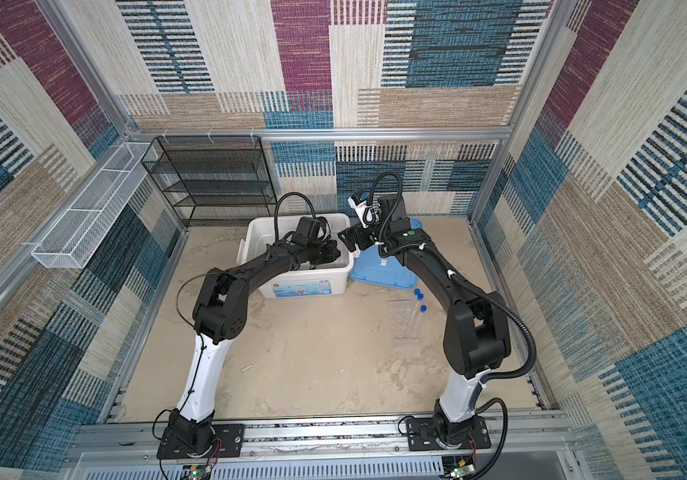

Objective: Organize the chemistry lab equipment
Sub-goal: 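Lower the pipette into the white bin and open the left gripper, then withdraw the left gripper from the bin toward the robot while the right gripper draws back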

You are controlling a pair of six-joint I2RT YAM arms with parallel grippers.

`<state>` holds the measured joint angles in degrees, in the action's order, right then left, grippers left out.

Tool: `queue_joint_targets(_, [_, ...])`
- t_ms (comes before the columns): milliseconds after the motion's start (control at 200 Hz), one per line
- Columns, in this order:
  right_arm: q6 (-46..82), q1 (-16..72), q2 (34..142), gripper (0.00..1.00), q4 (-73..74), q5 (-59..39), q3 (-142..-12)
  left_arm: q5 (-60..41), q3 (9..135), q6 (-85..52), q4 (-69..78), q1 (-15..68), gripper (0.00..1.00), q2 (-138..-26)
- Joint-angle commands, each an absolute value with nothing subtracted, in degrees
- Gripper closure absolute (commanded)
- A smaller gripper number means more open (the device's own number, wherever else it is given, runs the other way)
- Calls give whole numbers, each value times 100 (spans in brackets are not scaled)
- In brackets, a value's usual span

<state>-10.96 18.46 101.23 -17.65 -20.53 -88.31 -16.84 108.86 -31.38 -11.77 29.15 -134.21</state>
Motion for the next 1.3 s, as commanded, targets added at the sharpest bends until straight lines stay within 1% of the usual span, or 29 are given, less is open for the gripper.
queue_joint_targets(0, [-1158, 1846, 10082, 4, -1636, -2096, -8789, -1656, 10830, -3365, -911, 2976, 96, -13481])
queue_joint_targets(160, [-1144, 1847, 10072, 4, -1652, -2095, -8780, -1490, 10784, -3449, -841, 3058, 94, -13613])
queue_joint_targets(260, [-1159, 1844, 10038, 4, -1662, -2092, -8772, -1423, 10844, -3384, -971, 3077, 88, -13652])
queue_joint_targets(311, [-1160, 1848, 10028, 4, -1669, -2089, -8771, -1402, 10846, -3353, -1002, 3078, 84, -13635])
queue_joint_targets(546, [-1134, 1846, 9967, 4, -1683, -2116, -8790, -1116, 10979, -2998, -1380, 3083, 48, -13350])
queue_joint_targets(581, [-1127, 1846, 9951, 3, -1679, -2111, -8794, -1042, 10993, -2965, -1464, 3085, 40, -13295])
queue_joint_targets(601, [-1127, 1852, 9949, 3, -1684, -2106, -8792, -945, 10991, -2962, -1520, 3081, 37, -13252])
queue_joint_targets(756, [-1101, 1848, 9873, 3, -1713, -2079, -8802, -767, 10777, -2843, -1510, 3080, 30, -12866])
queue_joint_targets(796, [-1089, 1846, 9849, 3, -1720, -2082, -8798, -719, 10767, -2814, -1580, 3077, 26, -12765])
queue_joint_targets(886, [-1056, 1848, 9763, 3, -1740, -2079, -8799, -572, 10633, -2681, -1633, 3081, 24, -12411])
queue_joint_targets(906, [-1050, 1846, 9740, 3, -1742, -2079, -8794, -533, 10594, -2654, -1646, 3084, 21, -12324])
queue_joint_targets(937, [-1041, 1847, 9692, 3, -1753, -2069, -8783, -484, 10511, -2608, -1652, 3085, 19, -12164])
queue_joint_targets(1067, [-985, 1845, 9317, 2, -1642, -2072, -8592, -475, 10107, -2235, -1708, 3094, 18, -11322])
queue_joint_targets(1102, [-957, 1846, 9176, 2, -1561, -2104, -8483, -463, 9946, -2105, -1747, 3093, 17, -11059])
queue_joint_targets(1292, [-863, 1846, 8352, 1, -1143, -2385, -7764, -396, 8969, -1222, -1908, 3084, 17, -9570])
